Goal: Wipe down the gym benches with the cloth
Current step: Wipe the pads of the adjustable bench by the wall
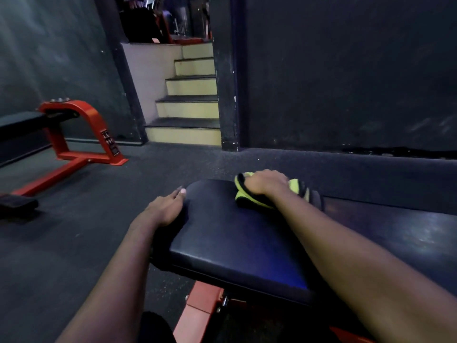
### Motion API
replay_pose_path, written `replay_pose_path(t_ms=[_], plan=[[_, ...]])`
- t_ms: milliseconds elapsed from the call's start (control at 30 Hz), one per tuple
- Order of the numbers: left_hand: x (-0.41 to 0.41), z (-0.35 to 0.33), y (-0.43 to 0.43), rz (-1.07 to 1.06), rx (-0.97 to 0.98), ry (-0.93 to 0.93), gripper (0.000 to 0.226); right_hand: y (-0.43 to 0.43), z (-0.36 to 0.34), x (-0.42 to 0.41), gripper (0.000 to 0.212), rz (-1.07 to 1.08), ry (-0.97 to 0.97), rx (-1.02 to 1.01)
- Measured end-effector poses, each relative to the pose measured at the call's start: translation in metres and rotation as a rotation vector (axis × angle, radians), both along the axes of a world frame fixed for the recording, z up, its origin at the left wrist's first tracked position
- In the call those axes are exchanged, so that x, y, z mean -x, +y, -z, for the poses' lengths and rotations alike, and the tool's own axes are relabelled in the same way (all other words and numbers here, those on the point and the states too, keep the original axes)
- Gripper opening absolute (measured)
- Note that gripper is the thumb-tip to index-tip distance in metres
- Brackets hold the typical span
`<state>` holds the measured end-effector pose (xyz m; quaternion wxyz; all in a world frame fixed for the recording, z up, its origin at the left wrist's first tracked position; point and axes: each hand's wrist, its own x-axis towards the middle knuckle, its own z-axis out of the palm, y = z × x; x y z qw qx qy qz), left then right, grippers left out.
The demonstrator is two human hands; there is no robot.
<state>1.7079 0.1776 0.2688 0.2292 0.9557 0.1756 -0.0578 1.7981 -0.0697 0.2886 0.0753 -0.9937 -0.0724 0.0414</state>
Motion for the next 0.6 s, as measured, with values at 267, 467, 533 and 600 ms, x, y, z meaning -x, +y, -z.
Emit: replay_pose_path(t_ms=[267, 467, 533, 600], plan=[[0.042, 0.030, 0.032, 0.010, 0.274, -0.215, 0.050, 0.023, 0.005, -0.027, 0.064, -0.154, 0.071, -0.024], [0.064, 0.041, 0.013, -0.190, 0.435, -0.410, 0.067, 0.100, 0.001, -0.018, 0.059, -0.403, -0.050, -0.004], [0.065, 0.042, 0.009, -0.259, 0.459, -0.445, 0.076, 0.097, 0.005, -0.026, 0.059, -0.517, -0.027, -0.039], [0.063, 0.043, 0.007, -0.307, 0.467, -0.472, 0.067, 0.092, 0.005, -0.034, 0.055, -0.579, 0.039, -0.121]])
